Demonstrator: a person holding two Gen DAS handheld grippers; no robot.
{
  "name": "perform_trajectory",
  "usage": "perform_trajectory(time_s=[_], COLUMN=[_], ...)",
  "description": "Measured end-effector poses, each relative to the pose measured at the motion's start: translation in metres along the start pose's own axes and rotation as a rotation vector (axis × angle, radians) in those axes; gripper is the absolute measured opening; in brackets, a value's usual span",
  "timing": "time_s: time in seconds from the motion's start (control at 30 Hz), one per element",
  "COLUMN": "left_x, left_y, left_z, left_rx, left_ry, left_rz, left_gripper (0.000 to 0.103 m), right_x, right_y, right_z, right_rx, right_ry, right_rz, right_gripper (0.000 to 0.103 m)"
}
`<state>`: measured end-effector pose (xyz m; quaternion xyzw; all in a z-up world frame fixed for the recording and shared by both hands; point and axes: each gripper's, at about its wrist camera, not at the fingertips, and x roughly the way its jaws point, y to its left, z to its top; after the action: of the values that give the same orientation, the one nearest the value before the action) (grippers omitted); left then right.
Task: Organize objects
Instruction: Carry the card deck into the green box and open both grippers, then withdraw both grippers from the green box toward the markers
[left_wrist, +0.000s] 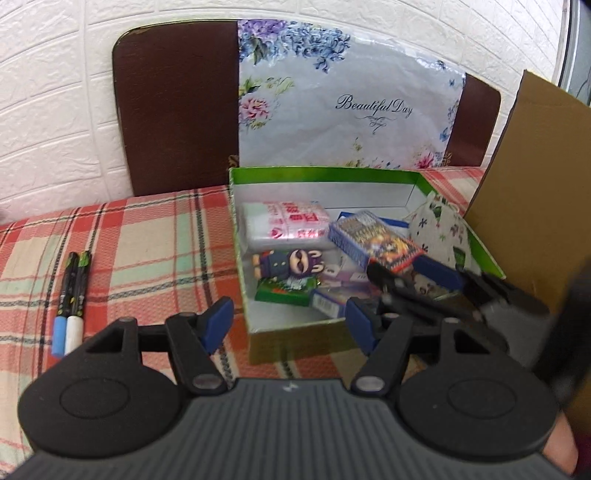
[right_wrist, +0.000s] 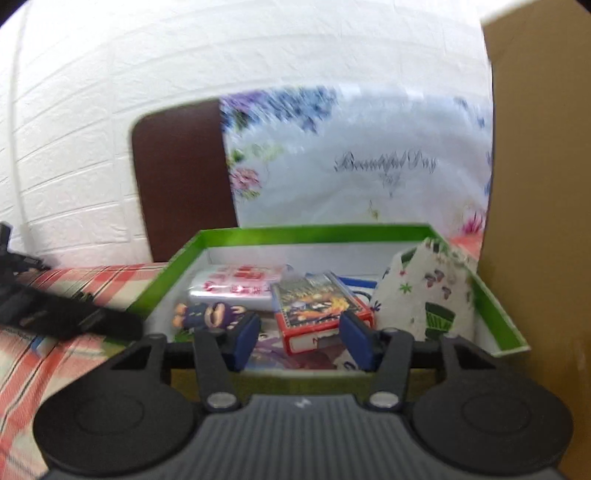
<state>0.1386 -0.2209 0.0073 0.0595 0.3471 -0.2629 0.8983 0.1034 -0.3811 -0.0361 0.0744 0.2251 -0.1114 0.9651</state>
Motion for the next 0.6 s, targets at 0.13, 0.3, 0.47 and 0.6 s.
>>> perform_trajectory(time_s=[0.13, 0.3, 0.47, 0.6], left_x=[-0.005, -0.009, -0.014, -0.021], left_y=[0.006, 0.013, 0.013, 0.016], left_z=[-0.006, -0.015, -0.028, -0.040], left_rx=[-0.003, -0.013, -0.005, -0.007], left_ry=[0.015, 0.030, 0.043, 0.050], left_rz=[0.040, 0.069, 0.082, 0.086], left_gripper=[0.069, 0.069, 0.069, 0.069], right_x=[0.032, -0.002, -0.048, -0.072], right_y=[-0.007, -0.005, -0.005, -0.004], right_z=[0.007, 0.002, -0.014, -0.026], right_rx=[0.005, 0.049, 0.090, 0.102], right_ry=[0.064, -0.008, -0.044, -0.021], right_rz=[-0.042, -0.025, 0.001, 0.027], right_gripper=[0.053, 0.055, 0.056, 0.056])
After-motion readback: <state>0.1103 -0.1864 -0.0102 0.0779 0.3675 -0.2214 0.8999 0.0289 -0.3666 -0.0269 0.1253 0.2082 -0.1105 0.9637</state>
